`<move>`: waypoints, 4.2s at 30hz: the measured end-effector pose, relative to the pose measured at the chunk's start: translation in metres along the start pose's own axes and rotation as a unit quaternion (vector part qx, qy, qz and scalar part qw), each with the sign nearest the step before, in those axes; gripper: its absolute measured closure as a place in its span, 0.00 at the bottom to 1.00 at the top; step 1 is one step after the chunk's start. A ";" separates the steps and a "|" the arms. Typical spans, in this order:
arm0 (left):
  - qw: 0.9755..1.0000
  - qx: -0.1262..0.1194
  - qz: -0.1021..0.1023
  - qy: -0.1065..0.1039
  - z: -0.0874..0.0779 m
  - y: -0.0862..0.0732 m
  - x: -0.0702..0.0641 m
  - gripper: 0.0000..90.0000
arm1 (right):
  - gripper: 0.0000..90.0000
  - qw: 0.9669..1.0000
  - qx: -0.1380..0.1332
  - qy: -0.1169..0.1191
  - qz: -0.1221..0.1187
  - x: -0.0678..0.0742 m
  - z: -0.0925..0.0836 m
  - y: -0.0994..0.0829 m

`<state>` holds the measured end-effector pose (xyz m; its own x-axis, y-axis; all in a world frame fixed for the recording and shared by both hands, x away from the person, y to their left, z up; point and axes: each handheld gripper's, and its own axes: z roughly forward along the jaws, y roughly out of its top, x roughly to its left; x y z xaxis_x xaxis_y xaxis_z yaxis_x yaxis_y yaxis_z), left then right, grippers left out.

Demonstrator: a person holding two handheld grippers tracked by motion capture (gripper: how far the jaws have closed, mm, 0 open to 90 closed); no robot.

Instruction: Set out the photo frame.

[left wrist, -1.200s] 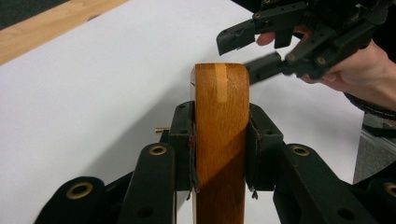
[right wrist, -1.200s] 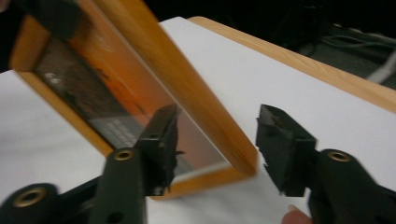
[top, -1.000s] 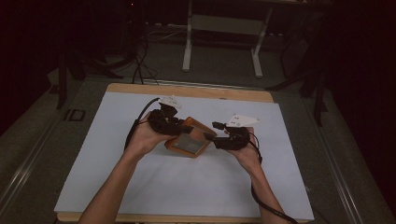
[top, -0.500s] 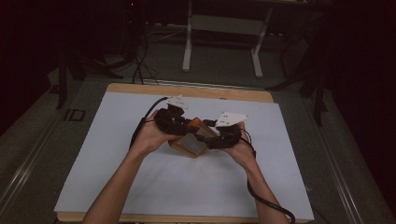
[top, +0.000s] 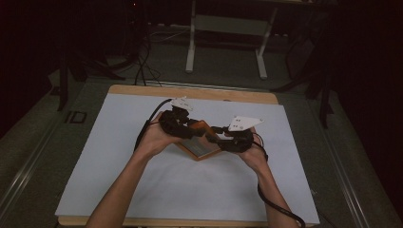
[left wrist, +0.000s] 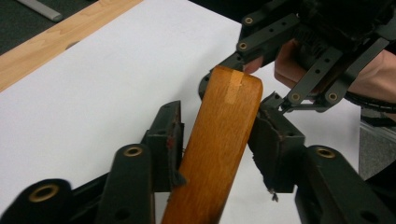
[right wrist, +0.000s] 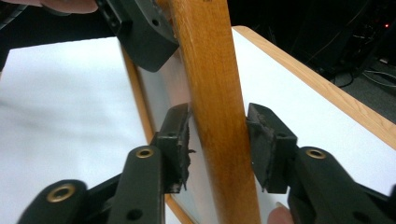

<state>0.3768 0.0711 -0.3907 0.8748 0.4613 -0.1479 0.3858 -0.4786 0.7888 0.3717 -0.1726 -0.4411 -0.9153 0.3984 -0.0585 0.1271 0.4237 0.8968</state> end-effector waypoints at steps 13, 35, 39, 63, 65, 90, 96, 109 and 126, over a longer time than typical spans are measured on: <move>0.998 -0.052 -0.004 0.019 -0.013 -0.011 0.005 0.46 | 0.76 1.000 0.001 -0.009 -0.010 0.001 -0.009 -0.007; 0.987 -0.150 -0.040 0.044 0.005 -0.072 0.016 0.42 | 0.76 0.999 -0.013 -0.018 0.024 -0.004 -0.022 -0.026; 0.988 -0.140 -0.048 0.044 0.015 -0.077 0.017 0.42 | 0.76 0.999 -0.015 -0.019 0.028 -0.004 -0.023 -0.028; 0.993 -0.110 -0.033 0.012 0.032 -0.077 0.012 0.69 | 0.72 0.998 0.005 -0.025 0.064 -0.011 -0.029 -0.049; 0.993 -0.113 -0.034 0.013 0.028 -0.077 0.013 0.69 | 0.72 0.997 0.000 -0.020 0.071 -0.011 -0.026 -0.051; 0.988 -0.131 -0.081 0.034 0.003 -0.102 0.036 0.68 | 0.74 0.993 -0.007 0.016 0.120 -0.008 0.017 -0.044; 0.986 -0.136 -0.092 0.036 0.007 -0.102 0.040 0.68 | 0.74 0.991 -0.007 0.016 0.130 -0.012 0.019 -0.044; 0.985 -0.127 -0.112 0.045 0.012 -0.099 0.047 0.67 | 0.74 0.986 -0.009 0.024 0.164 -0.022 0.024 -0.047; 0.985 -0.121 -0.117 0.041 0.012 -0.099 0.048 0.68 | 0.73 0.986 -0.002 0.022 0.163 -0.024 0.024 -0.047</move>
<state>0.3835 0.1318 -0.4831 0.7395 0.6020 -0.3012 0.4838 -0.1642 0.8596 0.3969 -0.1826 -0.4918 -0.8413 0.4780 0.2523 0.4164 0.2755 0.8664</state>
